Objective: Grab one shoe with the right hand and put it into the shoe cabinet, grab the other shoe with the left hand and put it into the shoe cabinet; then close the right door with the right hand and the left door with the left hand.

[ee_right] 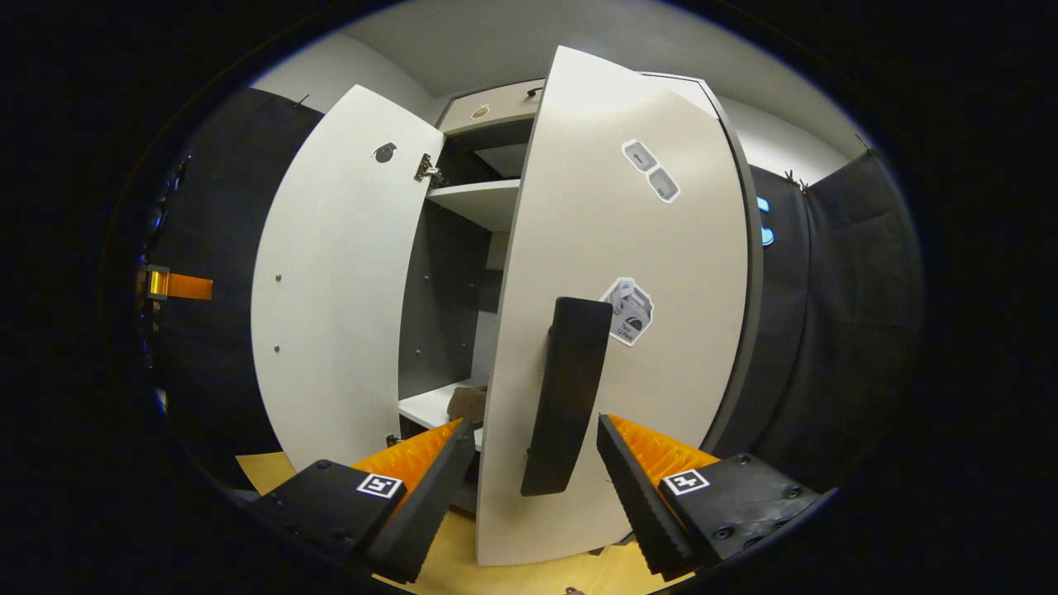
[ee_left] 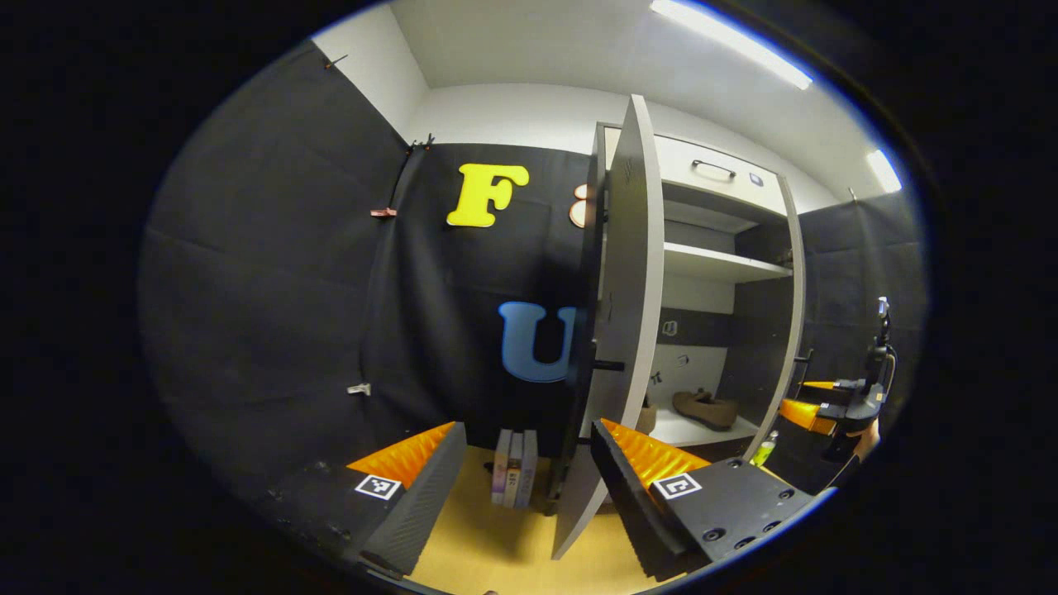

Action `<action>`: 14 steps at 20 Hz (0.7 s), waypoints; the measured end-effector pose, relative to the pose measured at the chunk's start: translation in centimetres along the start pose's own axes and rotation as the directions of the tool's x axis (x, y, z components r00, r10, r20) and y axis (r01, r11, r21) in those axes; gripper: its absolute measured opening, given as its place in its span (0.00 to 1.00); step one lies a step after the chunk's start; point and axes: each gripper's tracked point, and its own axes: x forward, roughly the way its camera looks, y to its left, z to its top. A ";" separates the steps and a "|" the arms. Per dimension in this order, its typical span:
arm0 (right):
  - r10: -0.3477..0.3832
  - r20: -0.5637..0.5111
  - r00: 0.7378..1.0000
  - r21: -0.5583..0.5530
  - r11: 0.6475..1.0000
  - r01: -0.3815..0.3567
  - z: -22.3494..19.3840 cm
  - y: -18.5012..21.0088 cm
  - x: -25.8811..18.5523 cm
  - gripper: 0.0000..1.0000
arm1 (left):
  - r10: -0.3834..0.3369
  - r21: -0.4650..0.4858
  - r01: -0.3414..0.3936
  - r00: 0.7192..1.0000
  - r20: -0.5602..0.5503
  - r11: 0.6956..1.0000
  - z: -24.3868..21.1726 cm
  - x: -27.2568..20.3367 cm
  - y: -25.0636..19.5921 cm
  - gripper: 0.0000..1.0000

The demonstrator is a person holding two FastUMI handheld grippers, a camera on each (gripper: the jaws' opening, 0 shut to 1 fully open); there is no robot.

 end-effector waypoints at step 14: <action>-0.157 -0.064 0.985 0.041 0.986 0.160 -1.3 -4.9 -8.3 0.98 | -0.127 0.044 0.128 0.992 -0.022 0.991 -1.7 6.5 -2.3 0.95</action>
